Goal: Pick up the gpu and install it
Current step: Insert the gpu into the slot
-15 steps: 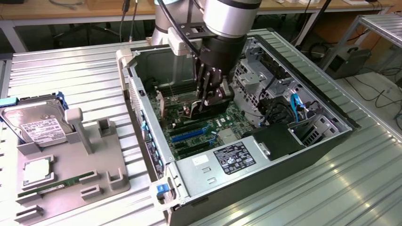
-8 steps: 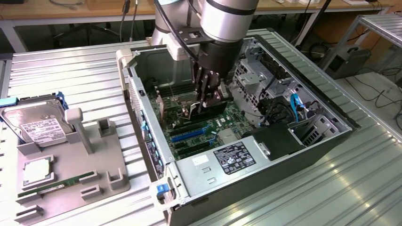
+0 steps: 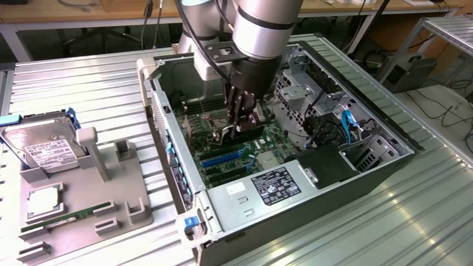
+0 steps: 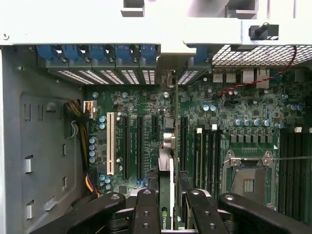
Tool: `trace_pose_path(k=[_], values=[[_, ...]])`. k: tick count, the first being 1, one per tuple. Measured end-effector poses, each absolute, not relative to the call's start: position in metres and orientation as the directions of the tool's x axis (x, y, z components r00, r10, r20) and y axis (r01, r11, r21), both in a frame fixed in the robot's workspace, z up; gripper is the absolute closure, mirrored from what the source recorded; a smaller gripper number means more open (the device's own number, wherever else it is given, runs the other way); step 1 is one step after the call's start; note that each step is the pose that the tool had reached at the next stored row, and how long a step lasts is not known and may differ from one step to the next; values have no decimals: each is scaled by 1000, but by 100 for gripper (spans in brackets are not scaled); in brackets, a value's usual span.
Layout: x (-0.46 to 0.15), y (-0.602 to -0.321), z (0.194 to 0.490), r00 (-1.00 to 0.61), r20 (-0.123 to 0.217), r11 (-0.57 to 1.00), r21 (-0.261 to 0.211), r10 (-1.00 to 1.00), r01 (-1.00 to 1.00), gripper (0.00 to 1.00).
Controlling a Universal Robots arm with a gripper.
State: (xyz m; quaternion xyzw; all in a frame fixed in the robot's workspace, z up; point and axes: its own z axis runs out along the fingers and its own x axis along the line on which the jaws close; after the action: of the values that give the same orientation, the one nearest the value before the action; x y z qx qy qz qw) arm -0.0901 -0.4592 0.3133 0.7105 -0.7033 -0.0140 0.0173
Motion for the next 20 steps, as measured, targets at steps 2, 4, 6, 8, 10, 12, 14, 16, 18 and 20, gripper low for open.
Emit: trace_pose_path(k=[2,4,6,8,10,12,14,16,18,20], values=[[-90,-459,309,10,4,-10,44,-1000,-999,74],[-91,-459,305,10,4,-10,44,-1000,-999,74],[-91,-459,302,10,4,-10,44,-1000,-999,74],[-92,-459,298,10,4,-10,44,-1000,-999,74],[-92,-459,294,10,4,-10,44,-1000,-999,74],[-93,-459,290,10,4,-10,44,-1000,-999,74],[-93,-459,288,10,4,-10,44,-1000,-999,74],[-93,-459,288,11,4,-10,45,-1000,-999,74],[-93,-459,286,11,4,-10,44,-1000,-999,74],[-93,-459,283,11,4,-10,44,-1000,-999,74]])
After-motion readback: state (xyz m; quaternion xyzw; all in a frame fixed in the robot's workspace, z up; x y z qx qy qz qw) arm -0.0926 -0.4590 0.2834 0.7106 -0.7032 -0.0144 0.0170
